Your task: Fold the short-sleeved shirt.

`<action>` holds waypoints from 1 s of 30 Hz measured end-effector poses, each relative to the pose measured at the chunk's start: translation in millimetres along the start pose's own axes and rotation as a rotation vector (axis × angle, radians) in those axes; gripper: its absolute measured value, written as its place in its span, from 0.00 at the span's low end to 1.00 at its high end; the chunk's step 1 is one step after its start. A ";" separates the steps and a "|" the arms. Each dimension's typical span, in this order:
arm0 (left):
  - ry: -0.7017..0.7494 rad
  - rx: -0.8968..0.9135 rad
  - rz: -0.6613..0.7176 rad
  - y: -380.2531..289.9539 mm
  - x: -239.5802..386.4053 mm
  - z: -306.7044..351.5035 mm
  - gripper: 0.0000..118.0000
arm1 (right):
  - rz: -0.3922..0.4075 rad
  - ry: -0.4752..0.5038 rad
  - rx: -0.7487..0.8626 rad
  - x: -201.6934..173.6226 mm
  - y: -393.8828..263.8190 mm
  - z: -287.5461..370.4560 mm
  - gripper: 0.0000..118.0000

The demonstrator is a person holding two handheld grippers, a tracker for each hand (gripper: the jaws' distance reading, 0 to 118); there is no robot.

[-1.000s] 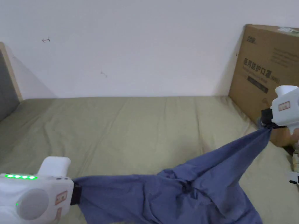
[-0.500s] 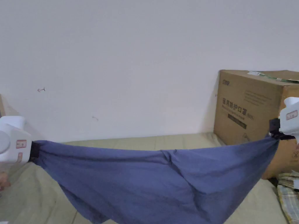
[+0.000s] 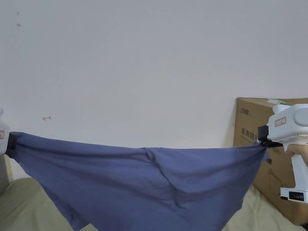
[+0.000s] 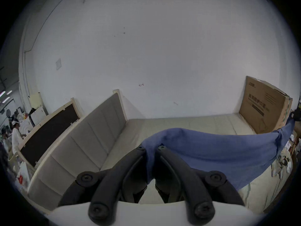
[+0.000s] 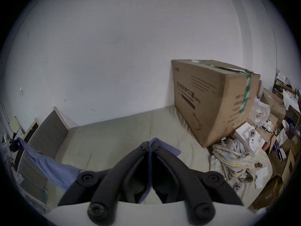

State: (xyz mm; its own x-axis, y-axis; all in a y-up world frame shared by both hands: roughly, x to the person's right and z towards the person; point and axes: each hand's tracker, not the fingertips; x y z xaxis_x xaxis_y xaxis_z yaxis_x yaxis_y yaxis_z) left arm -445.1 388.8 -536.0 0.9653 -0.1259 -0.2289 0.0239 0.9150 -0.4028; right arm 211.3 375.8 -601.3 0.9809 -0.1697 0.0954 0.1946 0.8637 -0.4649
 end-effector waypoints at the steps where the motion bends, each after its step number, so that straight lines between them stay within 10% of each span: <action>1: 0.010 0.004 0.008 4.2 -3.4 -6.5 0.05 | -0.002 0.016 0.004 -5.5 5.5 -5.4 0.03; 10: 0.031 0.019 0.045 -25.3 -20.2 -27.4 0.05 | -0.004 0.044 0.000 -27.5 1.4 -47.5 0.03; 30: -0.026 -0.531 0.107 -415.4 -13.3 10.4 0.05 | -0.189 -0.076 -0.606 81.0 -374.1 -93.0 0.03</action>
State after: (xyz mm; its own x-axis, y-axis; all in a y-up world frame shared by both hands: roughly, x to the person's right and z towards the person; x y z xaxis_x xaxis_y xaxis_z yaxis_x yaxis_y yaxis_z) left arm -465.2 14.3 -356.4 0.9613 -0.0268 -0.2742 -0.2036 0.6017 -0.7723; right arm 218.3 -5.2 -501.6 0.9309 -0.2390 0.2764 0.3533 0.3964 -0.8474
